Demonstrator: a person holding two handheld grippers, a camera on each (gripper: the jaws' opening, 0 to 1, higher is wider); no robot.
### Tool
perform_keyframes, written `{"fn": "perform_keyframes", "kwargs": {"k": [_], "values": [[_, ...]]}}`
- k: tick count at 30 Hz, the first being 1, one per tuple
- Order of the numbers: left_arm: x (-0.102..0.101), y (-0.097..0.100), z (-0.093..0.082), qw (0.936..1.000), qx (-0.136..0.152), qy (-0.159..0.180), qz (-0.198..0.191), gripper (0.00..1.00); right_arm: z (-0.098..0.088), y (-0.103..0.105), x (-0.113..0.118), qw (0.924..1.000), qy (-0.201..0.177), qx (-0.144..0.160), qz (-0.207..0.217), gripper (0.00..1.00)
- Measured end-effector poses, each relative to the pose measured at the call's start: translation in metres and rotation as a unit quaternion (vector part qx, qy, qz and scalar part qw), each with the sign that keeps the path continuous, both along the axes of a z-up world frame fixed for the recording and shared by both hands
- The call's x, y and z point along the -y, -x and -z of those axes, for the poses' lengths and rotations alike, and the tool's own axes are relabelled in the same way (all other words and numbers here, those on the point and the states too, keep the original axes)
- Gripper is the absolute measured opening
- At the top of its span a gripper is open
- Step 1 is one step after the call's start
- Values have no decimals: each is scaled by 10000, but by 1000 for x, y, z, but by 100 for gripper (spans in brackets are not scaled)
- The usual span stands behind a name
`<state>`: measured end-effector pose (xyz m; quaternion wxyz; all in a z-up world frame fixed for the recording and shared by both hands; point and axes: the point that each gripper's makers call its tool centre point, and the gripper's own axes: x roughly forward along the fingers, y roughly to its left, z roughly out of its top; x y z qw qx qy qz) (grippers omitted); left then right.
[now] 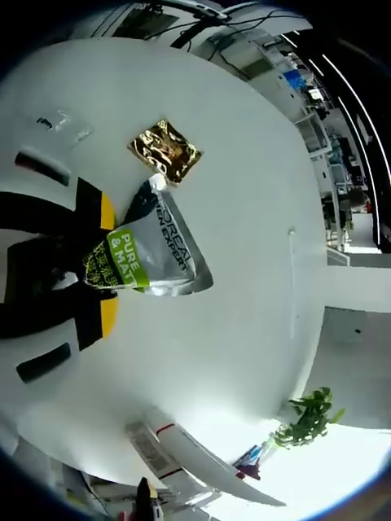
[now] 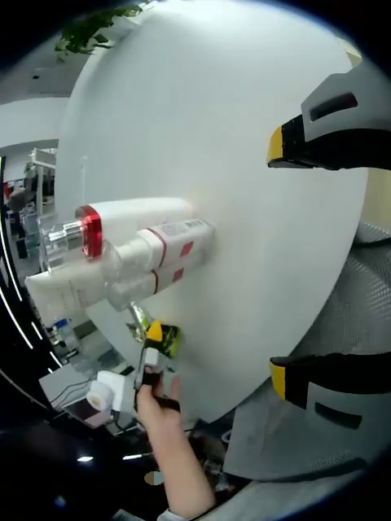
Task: Arrange the skincare products in the storage area until every visible bottle or jar stands upright without overlapping.
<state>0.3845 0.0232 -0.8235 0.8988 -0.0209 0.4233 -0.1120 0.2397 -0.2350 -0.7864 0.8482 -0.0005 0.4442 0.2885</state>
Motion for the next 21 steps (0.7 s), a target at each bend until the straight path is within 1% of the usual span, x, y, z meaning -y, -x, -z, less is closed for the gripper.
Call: {"fn": "perform_keyframes", "kwargs": {"k": [2,5,7,8,11,12,15,16,18,19,21], "values": [[-5,1,-1,10000,55,-13,17,17,-3,-1,-2,10000,-14,22,-14,95],[0,10,-4,9999,71,48,65,16,-6,0,-5,10000,-39,28,-34,94],[3,16,-9,9996,190,12,220,15,-7,0,-8,10000,-63,36,-65,94],[5,16,-15,9993,231,-7,283,15,-8,0,-10,9999,-76,34,-71,94],[4,19,-19,9988,305,31,371,14,-10,3,-15,9999,-118,46,-101,94],[6,22,-26,9984,371,40,416,14,-11,3,-17,9998,-127,56,-118,94],[7,26,-35,9975,504,110,485,14,-12,4,-22,9997,-166,78,-175,94],[9,28,-41,9967,577,133,552,14,-14,5,-26,9995,-217,84,-193,93],[11,30,-45,9959,658,203,593,14,-16,6,-29,9992,-305,101,-241,90],[12,32,-47,9956,671,241,609,14,-20,7,-31,9990,-346,113,-257,87],[14,38,-56,9949,731,302,633,14,-22,11,-34,9988,-399,129,-253,86]]}}
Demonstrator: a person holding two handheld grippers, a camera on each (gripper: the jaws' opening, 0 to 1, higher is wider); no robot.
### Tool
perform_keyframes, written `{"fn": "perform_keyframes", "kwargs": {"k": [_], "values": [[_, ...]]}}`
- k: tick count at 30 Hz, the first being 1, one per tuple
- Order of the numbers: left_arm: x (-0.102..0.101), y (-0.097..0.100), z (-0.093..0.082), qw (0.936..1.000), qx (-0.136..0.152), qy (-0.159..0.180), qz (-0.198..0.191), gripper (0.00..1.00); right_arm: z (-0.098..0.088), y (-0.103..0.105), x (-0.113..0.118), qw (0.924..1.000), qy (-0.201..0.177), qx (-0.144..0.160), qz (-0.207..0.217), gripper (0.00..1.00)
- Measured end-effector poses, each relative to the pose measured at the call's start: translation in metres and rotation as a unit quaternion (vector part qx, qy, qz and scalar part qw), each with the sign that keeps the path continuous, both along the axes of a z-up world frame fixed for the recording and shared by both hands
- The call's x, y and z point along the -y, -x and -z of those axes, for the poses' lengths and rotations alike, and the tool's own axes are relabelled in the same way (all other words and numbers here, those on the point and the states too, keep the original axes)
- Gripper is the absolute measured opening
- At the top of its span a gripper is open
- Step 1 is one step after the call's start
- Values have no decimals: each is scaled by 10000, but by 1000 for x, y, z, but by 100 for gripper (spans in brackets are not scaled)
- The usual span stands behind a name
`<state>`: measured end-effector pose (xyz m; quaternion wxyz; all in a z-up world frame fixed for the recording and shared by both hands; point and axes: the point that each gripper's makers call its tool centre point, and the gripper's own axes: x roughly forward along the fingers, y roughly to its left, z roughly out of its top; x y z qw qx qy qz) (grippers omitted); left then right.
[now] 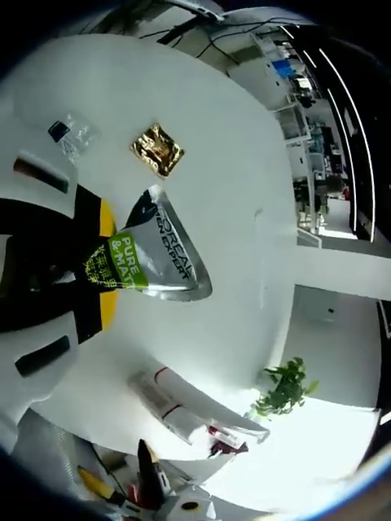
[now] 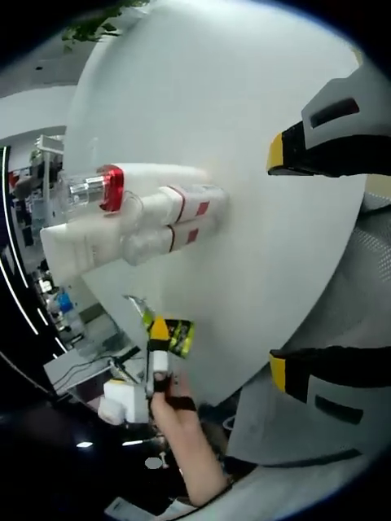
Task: Arrange the skincare products in the storage area until every visible bottle or jar stands upright without overlapping.
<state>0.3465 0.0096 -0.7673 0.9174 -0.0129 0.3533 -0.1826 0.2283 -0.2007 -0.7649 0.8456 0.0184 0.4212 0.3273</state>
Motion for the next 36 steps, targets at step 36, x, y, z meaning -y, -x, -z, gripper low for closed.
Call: {"fn": "perform_keyframes", "kwargs": {"k": [36], "values": [[88,117,-122,9702,842,1137,1967,12,-135,15,-99,9432,-3307,193,-272,64]]}}
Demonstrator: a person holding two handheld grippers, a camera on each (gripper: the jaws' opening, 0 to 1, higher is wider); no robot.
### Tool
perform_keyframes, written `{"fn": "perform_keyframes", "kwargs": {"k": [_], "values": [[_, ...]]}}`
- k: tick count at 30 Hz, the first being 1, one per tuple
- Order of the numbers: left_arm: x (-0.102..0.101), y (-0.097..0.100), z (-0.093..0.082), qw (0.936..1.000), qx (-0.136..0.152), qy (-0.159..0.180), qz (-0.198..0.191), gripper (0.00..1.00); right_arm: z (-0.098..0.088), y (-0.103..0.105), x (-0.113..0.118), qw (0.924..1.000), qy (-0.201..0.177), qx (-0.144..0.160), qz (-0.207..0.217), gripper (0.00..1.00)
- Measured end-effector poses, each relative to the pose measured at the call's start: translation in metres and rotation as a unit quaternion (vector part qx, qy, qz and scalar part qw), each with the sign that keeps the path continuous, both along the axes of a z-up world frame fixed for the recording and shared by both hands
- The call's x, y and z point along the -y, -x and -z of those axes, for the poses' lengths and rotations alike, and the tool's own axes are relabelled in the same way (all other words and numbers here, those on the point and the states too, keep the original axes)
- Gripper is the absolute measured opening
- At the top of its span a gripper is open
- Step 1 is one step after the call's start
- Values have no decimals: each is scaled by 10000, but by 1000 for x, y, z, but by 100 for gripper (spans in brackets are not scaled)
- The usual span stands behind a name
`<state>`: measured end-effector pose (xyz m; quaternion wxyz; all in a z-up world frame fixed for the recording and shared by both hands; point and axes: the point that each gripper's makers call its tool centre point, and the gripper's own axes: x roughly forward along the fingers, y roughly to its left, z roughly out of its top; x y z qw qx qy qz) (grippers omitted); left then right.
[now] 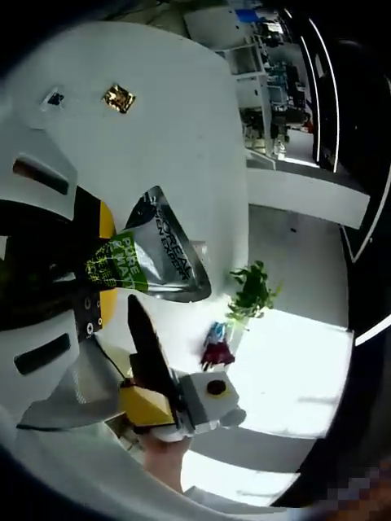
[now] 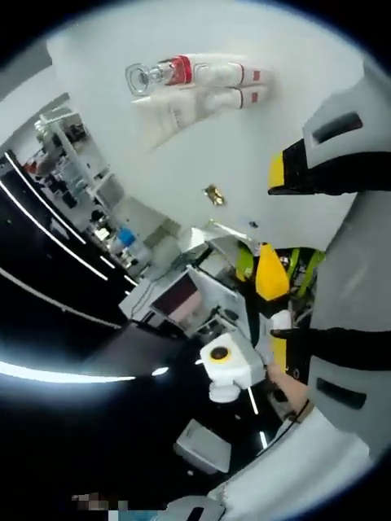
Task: Arrange the skincare products in the storage area until every visible bottle or jar stands upright without overlapping.
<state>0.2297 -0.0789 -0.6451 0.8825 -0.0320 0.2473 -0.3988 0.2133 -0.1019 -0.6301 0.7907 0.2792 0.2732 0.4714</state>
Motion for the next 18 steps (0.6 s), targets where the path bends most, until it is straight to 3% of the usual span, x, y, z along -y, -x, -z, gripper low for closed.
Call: {"fn": "perform_keyframes", "kwargs": {"k": [5,8,11,15,18], "values": [[16,19,-10,9994,9,155,307,12,-4,3,-1,9996,-213,-134,129,61],[20,27,-12,9991,21,146,396,12,-11,0,0,9973,-571,-315,339,54],[23,36,-12,9989,-4,145,454,12,-17,-1,1,9948,-794,-426,469,43],[24,43,-10,9986,56,-20,523,12,-19,2,-1,9949,-815,-421,415,29],[23,46,-14,9987,76,58,501,12,-16,6,-2,9949,-780,-486,412,21]]}}
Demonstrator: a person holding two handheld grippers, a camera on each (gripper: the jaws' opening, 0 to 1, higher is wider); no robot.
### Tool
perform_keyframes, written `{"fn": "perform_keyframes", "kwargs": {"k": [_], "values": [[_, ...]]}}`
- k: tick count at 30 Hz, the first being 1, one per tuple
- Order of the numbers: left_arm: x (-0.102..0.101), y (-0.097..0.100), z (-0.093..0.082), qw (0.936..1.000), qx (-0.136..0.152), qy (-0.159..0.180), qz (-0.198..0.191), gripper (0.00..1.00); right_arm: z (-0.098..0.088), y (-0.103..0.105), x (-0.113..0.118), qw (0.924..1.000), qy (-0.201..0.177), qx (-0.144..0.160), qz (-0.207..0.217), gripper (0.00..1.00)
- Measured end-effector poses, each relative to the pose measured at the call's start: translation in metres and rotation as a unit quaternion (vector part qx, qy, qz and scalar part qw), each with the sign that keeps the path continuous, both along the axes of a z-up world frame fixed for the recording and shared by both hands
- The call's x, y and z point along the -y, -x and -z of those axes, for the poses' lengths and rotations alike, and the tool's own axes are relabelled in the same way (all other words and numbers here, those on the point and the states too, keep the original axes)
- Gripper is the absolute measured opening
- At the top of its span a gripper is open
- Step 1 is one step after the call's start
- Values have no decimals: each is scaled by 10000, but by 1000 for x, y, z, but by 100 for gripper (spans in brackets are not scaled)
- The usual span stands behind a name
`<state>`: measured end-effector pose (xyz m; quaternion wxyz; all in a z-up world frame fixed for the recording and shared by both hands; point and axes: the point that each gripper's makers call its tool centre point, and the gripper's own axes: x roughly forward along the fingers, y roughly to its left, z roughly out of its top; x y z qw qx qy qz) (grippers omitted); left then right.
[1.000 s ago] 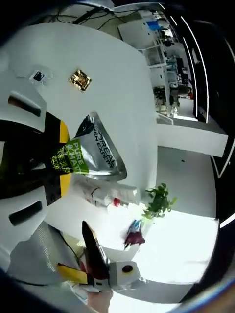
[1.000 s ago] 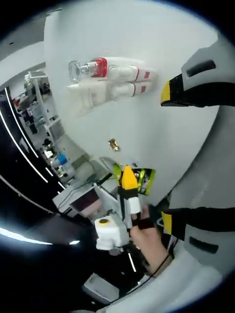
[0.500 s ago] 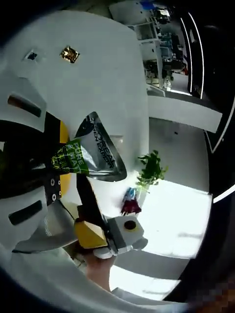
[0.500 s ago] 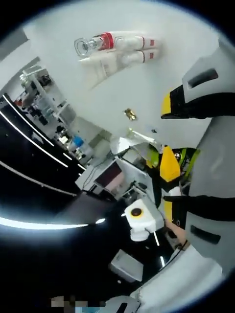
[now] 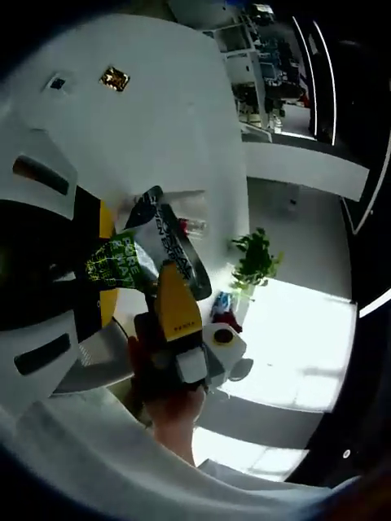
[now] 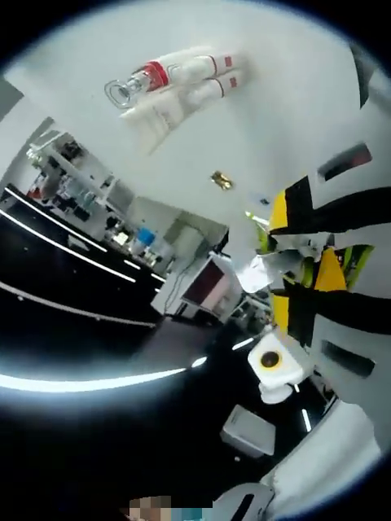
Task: Arrange the skincare products in the storage area until every visible bottle or jar stands upright without overlapping.
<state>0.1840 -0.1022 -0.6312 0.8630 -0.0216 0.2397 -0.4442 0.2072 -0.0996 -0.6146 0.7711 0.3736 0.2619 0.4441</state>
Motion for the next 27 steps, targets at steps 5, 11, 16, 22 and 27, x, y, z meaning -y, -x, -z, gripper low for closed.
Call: {"fn": "perform_keyframes", "kwargs": {"k": [5,11,16,22,27], "values": [[1,3,2,9998,122,-157,58,13,-1,6,1,9998,-146,-124,45,15],[4,6,-1,9994,274,-188,135,18,-3,9,5,9996,-167,-200,93,11],[2,4,-6,9994,335,-65,111,25,-6,8,9,9992,-280,-238,175,9],[-7,0,-17,9988,482,65,80,39,-16,9,8,9991,-390,-149,49,7],[-20,0,-22,9987,502,80,54,48,-22,4,11,9990,-439,-66,4,5]]}}
